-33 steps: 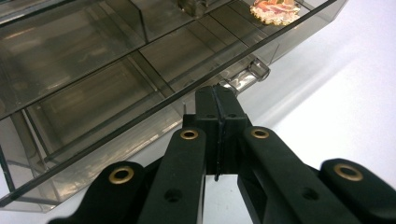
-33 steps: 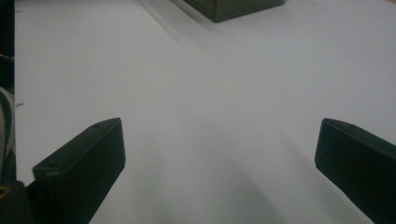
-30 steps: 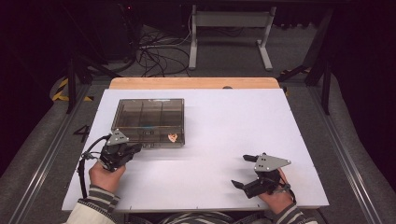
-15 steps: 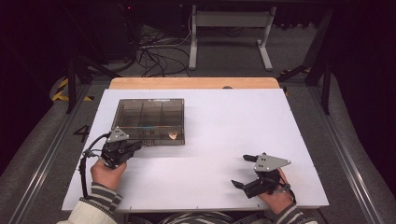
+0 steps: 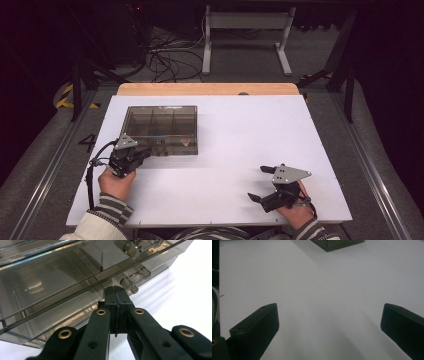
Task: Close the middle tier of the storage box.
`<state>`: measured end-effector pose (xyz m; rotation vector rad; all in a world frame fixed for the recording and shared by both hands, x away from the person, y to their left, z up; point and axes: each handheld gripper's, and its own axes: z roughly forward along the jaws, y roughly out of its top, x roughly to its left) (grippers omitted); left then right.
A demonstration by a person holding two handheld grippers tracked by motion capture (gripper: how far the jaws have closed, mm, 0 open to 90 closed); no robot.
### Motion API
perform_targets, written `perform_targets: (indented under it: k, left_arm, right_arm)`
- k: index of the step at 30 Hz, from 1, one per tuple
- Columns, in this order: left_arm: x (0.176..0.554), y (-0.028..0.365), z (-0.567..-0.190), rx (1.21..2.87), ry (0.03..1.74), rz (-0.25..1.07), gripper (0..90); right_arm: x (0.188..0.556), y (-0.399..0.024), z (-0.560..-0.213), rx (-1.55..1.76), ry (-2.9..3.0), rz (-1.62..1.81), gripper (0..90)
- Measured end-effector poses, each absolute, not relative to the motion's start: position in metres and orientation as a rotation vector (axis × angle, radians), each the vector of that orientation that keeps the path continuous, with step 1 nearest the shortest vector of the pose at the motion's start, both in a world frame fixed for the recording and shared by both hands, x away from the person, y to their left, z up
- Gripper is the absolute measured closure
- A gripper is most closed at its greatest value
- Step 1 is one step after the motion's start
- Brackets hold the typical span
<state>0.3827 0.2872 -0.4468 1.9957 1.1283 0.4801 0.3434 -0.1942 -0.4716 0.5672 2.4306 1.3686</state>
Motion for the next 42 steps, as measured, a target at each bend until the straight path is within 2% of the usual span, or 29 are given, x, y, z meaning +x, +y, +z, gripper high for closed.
perform_targets:
  k: [22,37,42]
  left_arm:
    - [0.387,0.288,-0.447,1.986,1.135,0.464,88.8]
    - [0.362,0.286,-0.425,1.933,1.028,0.458,63.2]
    - [0.350,0.281,-0.416,1.897,0.956,0.403,49.6]
  right_arm:
    - [0.343,-0.194,-0.472,0.570,2.430,1.368,2.3]
    - [0.343,-0.195,-0.472,0.565,2.429,1.372,2.3]
    - [0.343,-0.195,-0.472,0.565,2.430,1.373,2.3]
